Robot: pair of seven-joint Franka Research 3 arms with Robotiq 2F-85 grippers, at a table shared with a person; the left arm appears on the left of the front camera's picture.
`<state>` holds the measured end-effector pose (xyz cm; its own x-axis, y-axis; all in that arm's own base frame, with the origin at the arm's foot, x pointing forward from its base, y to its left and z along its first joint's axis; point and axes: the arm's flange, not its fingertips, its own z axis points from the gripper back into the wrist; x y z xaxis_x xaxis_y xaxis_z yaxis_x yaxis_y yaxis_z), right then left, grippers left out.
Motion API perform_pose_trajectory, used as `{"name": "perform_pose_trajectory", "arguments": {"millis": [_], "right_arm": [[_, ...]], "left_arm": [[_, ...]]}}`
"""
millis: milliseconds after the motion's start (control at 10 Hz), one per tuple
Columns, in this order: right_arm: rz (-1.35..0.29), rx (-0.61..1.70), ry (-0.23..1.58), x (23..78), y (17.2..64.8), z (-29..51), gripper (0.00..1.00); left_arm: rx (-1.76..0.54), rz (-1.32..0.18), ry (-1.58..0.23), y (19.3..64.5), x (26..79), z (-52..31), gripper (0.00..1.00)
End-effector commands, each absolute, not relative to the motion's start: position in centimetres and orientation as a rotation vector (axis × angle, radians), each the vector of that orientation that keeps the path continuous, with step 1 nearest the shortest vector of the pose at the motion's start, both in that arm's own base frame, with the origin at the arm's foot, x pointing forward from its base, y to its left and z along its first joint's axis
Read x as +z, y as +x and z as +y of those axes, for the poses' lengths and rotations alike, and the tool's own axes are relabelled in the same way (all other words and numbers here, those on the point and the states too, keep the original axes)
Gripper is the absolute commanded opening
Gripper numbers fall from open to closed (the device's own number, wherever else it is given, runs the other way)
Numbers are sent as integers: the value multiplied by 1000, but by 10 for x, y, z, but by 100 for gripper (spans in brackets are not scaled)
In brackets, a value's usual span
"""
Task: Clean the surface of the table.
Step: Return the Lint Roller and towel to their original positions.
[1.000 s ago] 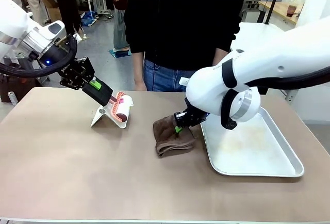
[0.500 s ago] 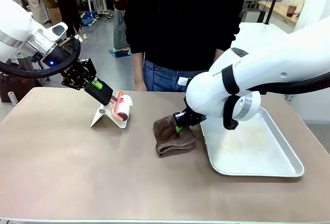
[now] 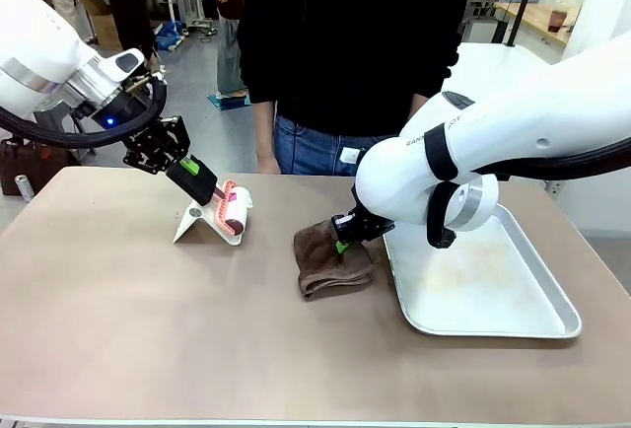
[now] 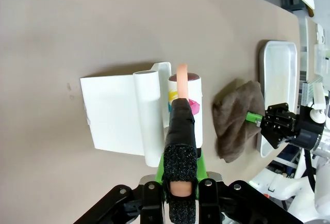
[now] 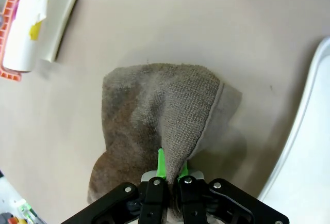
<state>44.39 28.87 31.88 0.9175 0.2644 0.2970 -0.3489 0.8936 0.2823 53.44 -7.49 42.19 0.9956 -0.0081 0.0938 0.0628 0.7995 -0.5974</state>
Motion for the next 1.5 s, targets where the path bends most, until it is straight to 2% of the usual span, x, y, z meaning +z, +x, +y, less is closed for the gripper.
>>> {"name": "perform_pose_trajectory", "arguments": {"millis": [0, 1400], "right_arm": [[-258, 327, 349, 318, 444, 286, 7], [-258, 327, 349, 318, 444, 286, 7]], "left_arm": [[-17, -88, -627, 542, 424, -82, 23], [-46, -94, -559, 538, 410, -94, 23]]}}
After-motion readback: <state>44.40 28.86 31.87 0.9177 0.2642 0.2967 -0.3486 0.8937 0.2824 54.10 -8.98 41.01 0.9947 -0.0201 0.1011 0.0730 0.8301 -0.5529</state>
